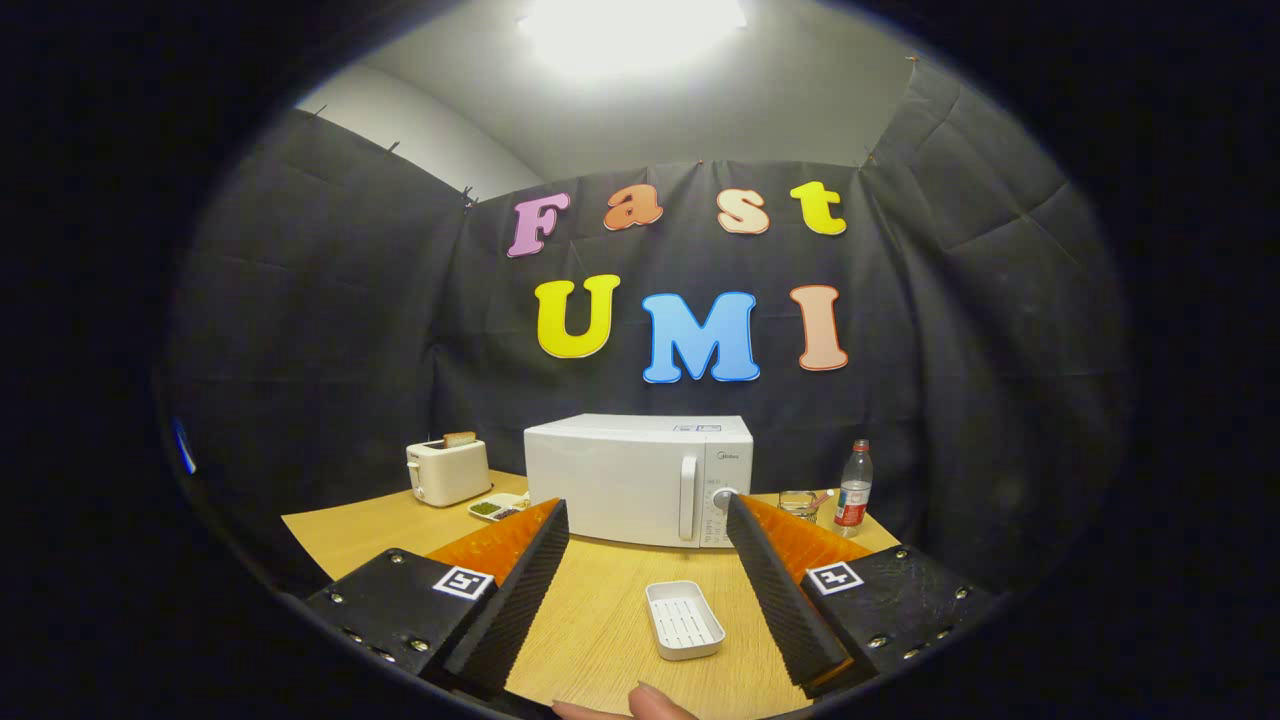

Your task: Open the microwave, put the food inside, and close the microwave door.

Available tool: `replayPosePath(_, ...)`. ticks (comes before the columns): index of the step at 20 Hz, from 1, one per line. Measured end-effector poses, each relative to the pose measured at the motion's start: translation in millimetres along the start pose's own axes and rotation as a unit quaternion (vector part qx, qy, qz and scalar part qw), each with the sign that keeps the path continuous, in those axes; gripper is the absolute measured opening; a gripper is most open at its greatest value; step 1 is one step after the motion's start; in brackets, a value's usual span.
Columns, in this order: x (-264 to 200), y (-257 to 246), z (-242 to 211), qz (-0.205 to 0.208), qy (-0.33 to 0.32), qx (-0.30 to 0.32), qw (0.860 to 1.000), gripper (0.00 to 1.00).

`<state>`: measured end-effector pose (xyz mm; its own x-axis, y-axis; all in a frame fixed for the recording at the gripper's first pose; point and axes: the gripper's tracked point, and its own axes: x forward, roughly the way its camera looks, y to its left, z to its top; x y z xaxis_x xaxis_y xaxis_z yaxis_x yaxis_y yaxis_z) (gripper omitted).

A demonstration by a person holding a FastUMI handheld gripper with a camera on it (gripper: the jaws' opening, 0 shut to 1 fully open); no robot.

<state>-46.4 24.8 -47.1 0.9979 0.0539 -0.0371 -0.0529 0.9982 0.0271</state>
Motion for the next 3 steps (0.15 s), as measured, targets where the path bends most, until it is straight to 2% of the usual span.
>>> replayPosePath(3, 0.3, -1.8, -0.4, 0.0, 0.0, 0.004, 1.0, 0.98)
